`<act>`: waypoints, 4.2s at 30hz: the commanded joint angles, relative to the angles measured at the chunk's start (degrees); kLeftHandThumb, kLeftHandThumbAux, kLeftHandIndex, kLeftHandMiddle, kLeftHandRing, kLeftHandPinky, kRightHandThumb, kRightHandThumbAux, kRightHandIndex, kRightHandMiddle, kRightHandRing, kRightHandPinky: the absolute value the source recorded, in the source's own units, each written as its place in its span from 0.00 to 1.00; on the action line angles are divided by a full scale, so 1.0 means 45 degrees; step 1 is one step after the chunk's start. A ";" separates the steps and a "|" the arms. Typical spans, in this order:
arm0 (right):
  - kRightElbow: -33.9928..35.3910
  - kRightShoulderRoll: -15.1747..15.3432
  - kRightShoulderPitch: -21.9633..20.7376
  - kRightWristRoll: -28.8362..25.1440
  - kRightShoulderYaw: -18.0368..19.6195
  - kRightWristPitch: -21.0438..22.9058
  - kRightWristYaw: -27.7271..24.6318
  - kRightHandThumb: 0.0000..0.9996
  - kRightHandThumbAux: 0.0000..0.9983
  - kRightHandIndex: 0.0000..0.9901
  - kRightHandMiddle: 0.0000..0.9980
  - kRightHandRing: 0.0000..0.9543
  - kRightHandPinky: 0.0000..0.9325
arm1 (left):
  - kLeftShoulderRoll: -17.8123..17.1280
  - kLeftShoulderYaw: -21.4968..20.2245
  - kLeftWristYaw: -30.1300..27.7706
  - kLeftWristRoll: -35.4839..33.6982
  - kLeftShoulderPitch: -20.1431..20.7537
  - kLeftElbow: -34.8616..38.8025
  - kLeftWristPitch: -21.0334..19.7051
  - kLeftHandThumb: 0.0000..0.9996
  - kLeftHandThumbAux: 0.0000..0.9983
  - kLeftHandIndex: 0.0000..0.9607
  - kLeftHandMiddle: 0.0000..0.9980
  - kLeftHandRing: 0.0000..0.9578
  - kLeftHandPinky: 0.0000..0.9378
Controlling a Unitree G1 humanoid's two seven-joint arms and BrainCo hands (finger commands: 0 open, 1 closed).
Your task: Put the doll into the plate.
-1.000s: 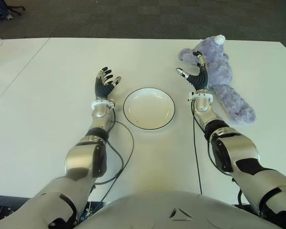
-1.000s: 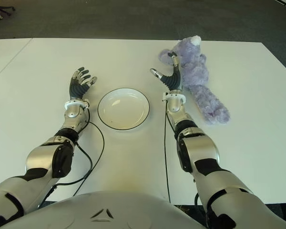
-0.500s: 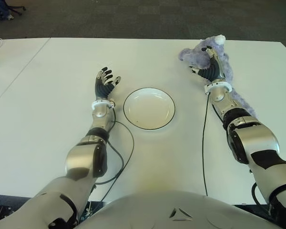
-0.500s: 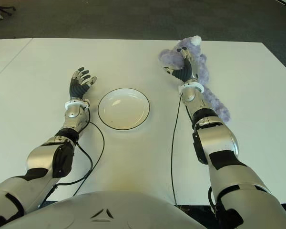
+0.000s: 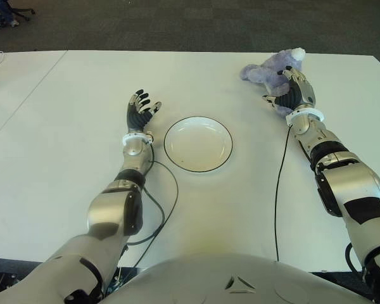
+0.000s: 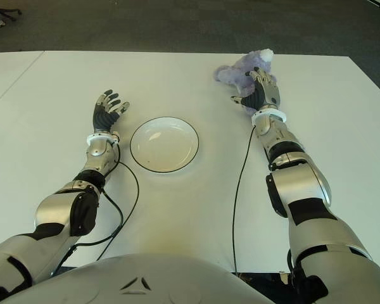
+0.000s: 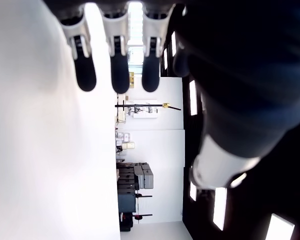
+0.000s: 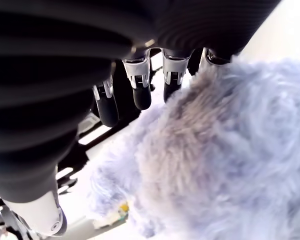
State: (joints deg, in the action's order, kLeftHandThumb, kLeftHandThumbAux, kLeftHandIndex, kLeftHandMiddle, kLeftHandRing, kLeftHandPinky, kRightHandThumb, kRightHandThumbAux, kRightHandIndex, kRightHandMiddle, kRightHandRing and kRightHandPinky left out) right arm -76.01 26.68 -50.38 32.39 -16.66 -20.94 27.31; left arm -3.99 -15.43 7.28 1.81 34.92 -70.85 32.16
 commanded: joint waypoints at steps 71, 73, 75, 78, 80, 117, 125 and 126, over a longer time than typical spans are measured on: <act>-0.0615 -0.0112 0.2868 -0.1589 0.1650 0.1261 -0.1012 0.69 0.73 0.41 0.16 0.12 0.13 | 0.0868 -0.0541 -0.0312 -0.0297 -0.2240 -0.1537 -0.1889 0.00 0.70 0.20 0.25 0.27 0.29; -0.0614 -0.0152 0.2903 -0.1764 0.1844 0.1281 -0.1207 0.69 0.73 0.41 0.16 0.12 0.12 | 0.0882 -0.0551 -0.0290 -0.0307 -0.2261 -0.1527 -0.1805 0.00 0.70 0.20 0.26 0.27 0.29; -0.0612 -0.0196 0.2945 -0.1885 0.1991 0.1312 -0.1308 0.69 0.73 0.41 0.15 0.11 0.11 | 0.0889 -0.0544 -0.0262 -0.0299 -0.2273 -0.1526 -0.1818 0.00 0.69 0.20 0.26 0.28 0.28; -0.0599 -0.0232 0.2983 -0.1942 0.2086 0.1326 -0.1332 0.69 0.73 0.41 0.15 0.10 0.10 | 0.0879 -0.0539 -0.0276 -0.0294 -0.2295 -0.1527 -0.1811 0.00 0.69 0.21 0.27 0.28 0.27; -0.0589 -0.0261 0.3013 -0.1985 0.2157 0.1332 -0.1340 0.69 0.73 0.41 0.15 0.10 0.09 | 0.0871 -0.0551 -0.0328 -0.0306 -0.2315 -0.1527 -0.1773 0.00 0.69 0.21 0.27 0.27 0.26; -0.0468 -0.0675 0.2188 -0.4122 0.4514 0.2649 -0.2234 0.71 0.71 0.44 0.82 0.86 0.90 | 0.0779 -0.0456 -0.0524 -0.0242 -0.2471 -0.1523 -0.1554 0.00 0.65 0.17 0.22 0.23 0.23; -0.0252 -0.0810 0.1917 -0.5102 0.5468 0.1952 -0.2898 0.71 0.71 0.45 0.82 0.87 0.90 | 0.0779 -0.0359 -0.0479 -0.0188 -0.2462 -0.1523 -0.1504 0.00 0.63 0.17 0.22 0.23 0.23; -0.0229 -0.0824 0.1908 -0.5227 0.5584 0.1860 -0.3029 0.71 0.71 0.45 0.83 0.87 0.90 | 0.0780 -0.0360 -0.0490 -0.0192 -0.2462 -0.1523 -0.1495 0.00 0.63 0.17 0.22 0.23 0.24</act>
State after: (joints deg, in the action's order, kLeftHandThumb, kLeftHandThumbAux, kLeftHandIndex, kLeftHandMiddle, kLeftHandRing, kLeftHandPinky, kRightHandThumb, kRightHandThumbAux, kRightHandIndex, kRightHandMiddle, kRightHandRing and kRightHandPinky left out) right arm -74.59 26.60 -44.22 12.44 5.94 -14.07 18.95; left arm -3.29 -17.13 5.65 0.84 35.09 -70.81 31.24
